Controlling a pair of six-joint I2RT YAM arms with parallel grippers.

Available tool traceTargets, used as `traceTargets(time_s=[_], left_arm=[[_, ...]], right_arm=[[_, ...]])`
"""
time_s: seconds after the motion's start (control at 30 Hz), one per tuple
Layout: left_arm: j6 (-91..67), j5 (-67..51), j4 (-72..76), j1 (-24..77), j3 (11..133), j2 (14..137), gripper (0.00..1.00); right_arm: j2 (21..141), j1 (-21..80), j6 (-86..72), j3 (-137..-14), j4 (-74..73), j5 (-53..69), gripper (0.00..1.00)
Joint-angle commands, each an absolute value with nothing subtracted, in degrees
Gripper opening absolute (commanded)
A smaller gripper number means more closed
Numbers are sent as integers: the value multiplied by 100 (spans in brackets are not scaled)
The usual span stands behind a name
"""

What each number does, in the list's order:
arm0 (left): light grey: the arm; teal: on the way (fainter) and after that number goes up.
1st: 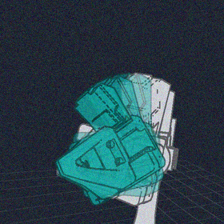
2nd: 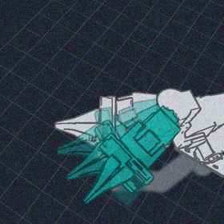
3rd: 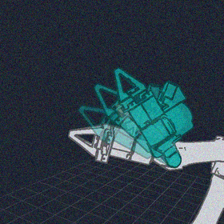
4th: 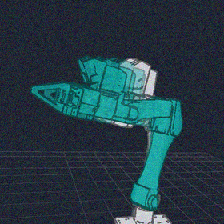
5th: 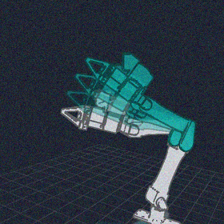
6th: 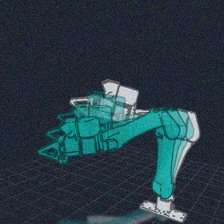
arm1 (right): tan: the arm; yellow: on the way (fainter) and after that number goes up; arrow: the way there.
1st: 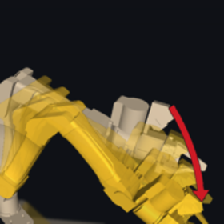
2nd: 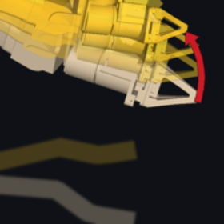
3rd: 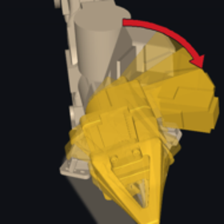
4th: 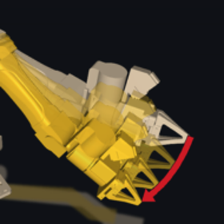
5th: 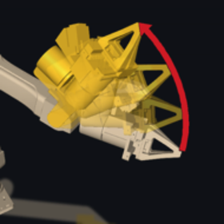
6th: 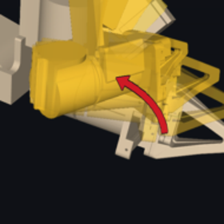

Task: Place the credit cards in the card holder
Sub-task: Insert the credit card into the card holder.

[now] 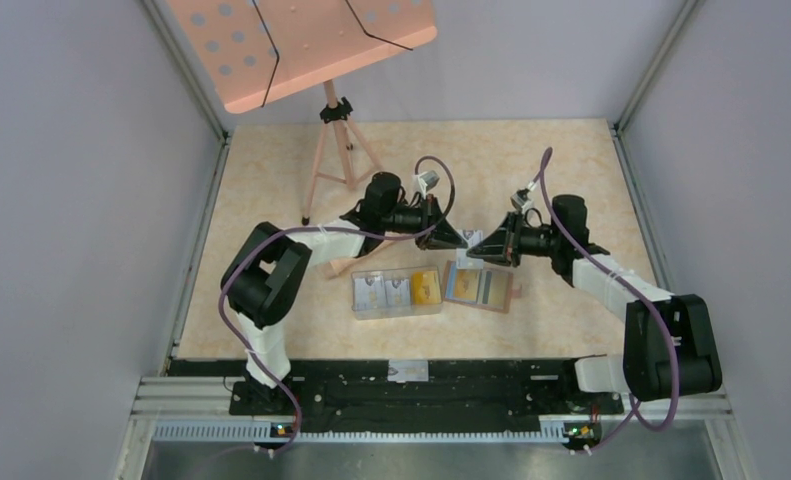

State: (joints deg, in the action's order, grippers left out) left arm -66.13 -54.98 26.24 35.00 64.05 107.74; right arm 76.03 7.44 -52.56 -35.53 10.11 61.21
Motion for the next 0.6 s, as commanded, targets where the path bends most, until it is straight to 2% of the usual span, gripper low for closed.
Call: traceTargets(time_s=[0.0,0.1,0.2,0.27,0.43,0.57], left_arm=[[-6399,-5402,2465,3529,6309,10499,0],[-5736,-4985,1364,3545,6582,10473,0],[-5085,-4482,147,3646,7026,10540,0],[-4836,-4262,-393,3721,7241,10667,0],[-4880,-4014,-246,3904,7386,11050,0],[-4782,-3954,-313,4084,7745,11484,0]], right_arm=[[7449,738,-4433,-3806,85,5610,14],[7390,719,-3640,-4079,-1450,4539,37],[7192,425,-3419,-4085,-2201,3726,48],[6969,124,-3423,-3952,-2392,3482,51],[6708,-572,-3202,-3600,-2728,3250,54],[6870,-711,-3083,-3420,-2777,3222,54]])
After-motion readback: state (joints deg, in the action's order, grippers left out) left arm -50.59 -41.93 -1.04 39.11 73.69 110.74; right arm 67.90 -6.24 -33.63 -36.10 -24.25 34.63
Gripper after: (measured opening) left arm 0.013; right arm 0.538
